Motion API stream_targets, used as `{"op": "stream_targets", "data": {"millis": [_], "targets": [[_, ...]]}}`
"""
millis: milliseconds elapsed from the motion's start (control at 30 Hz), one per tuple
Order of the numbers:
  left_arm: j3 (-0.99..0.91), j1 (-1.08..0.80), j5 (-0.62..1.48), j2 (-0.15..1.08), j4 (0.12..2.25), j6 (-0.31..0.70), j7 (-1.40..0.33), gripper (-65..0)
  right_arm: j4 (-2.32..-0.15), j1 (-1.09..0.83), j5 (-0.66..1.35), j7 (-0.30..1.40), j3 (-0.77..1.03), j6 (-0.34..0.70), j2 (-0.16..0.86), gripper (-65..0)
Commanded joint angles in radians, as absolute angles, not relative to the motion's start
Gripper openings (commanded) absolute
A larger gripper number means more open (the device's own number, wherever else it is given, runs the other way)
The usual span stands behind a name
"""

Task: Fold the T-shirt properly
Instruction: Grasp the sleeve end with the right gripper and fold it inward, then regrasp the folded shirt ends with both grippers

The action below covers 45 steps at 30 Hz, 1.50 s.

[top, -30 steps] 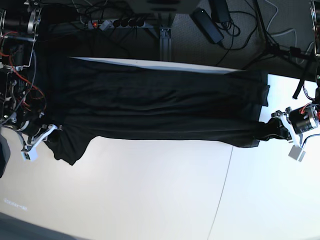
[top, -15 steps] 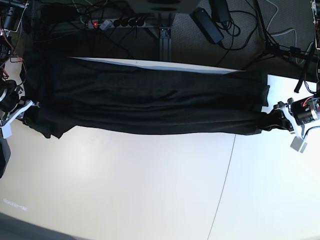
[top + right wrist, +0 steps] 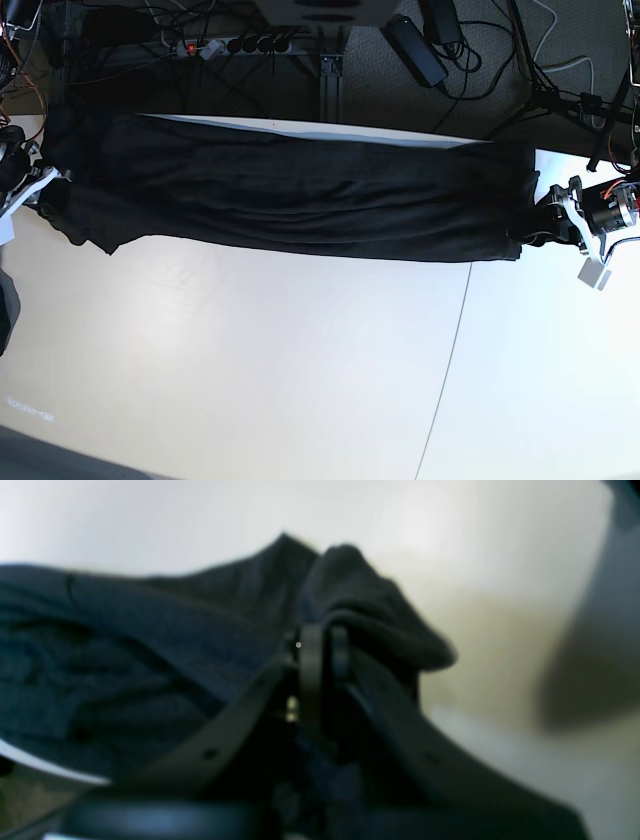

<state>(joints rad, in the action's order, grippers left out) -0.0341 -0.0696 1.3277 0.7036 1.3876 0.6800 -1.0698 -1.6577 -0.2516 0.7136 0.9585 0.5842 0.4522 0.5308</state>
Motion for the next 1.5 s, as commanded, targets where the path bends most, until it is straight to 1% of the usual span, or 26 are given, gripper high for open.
{"op": "stream_targets", "data": {"millis": [0,100,133,200,233,267,300,367,467,600,700,833,933,1033,1200,1467], "targets": [[-0.046,-0.056,1.350,0.726,1.402,0.698,-1.055,-38.3,-1.674,-0.245,0.723,0.944,0.595,0.501,0.542,-65.0],[-0.046,-0.057,1.350,0.726,1.402,0.698,-1.055,-34.3,-1.674,-0.245,0.720,0.942,0.595,0.501,0.508,-65.0],[-0.046,-0.059,1.350,0.726,1.402,0.698,-1.055,-34.2,-1.674,-0.244,0.708,0.939,0.595,0.502,0.498,-62.0],[-0.046,-0.062,1.348,0.726,1.401,0.698,-1.051,-34.1,-1.674,-0.244,0.678,0.927,0.595,0.501,0.483,-40.6],[-0.047,-0.062,1.341,0.726,1.401,0.698,-1.041,-33.0,-1.674,-0.244,0.669,0.916,0.595,0.501,0.478,-31.5],[-0.047,-0.062,1.325,0.726,1.401,0.698,-1.027,-31.7,-1.674,-0.244,0.662,0.915,0.595,0.501,0.474,-25.6],[-0.047,-0.061,1.305,0.726,1.401,0.698,-1.012,-30.0,-1.674,-0.238,0.659,0.913,0.595,0.501,0.469,-23.5],[-0.056,-0.062,1.267,0.726,1.401,0.698,-0.991,-28.4,-1.680,-0.236,0.659,0.912,0.596,0.499,0.467,-23.6],[-0.105,-0.063,1.237,0.726,1.401,0.698,-0.989,-28.4,-1.715,-0.236,0.666,0.897,0.601,0.498,0.465,-23.6],[-0.207,-0.092,1.199,0.726,1.399,0.698,-0.991,-28.4,-1.814,-0.233,0.664,0.891,0.624,0.498,0.456,-23.6],[-0.250,-0.137,1.215,0.726,1.399,0.698,-0.992,-28.4,-1.870,-0.234,0.663,0.891,0.624,0.498,0.456,-23.6],[-0.249,-0.212,1.219,0.706,1.399,0.698,-0.974,-28.4,-1.877,-0.234,0.667,0.891,0.624,0.498,0.443,-23.6],[-0.249,-0.249,1.178,0.672,1.399,0.698,-0.899,-28.4,-1.877,-0.234,0.674,0.892,0.624,0.498,0.419,-23.6],[-0.249,-0.253,1.153,0.628,1.391,0.698,-0.890,-24.8,-1.877,-0.234,0.683,0.895,0.624,0.499,0.401,-23.6],[-0.249,-0.252,1.150,0.568,1.359,0.698,-0.889,-24.6,-1.877,-0.234,0.689,0.895,0.624,0.499,0.398,-23.6],[-0.249,-0.246,1.113,0.516,1.303,0.698,-0.841,-24.6,-1.877,-0.234,0.689,0.902,0.624,0.499,0.398,-23.6]]}}
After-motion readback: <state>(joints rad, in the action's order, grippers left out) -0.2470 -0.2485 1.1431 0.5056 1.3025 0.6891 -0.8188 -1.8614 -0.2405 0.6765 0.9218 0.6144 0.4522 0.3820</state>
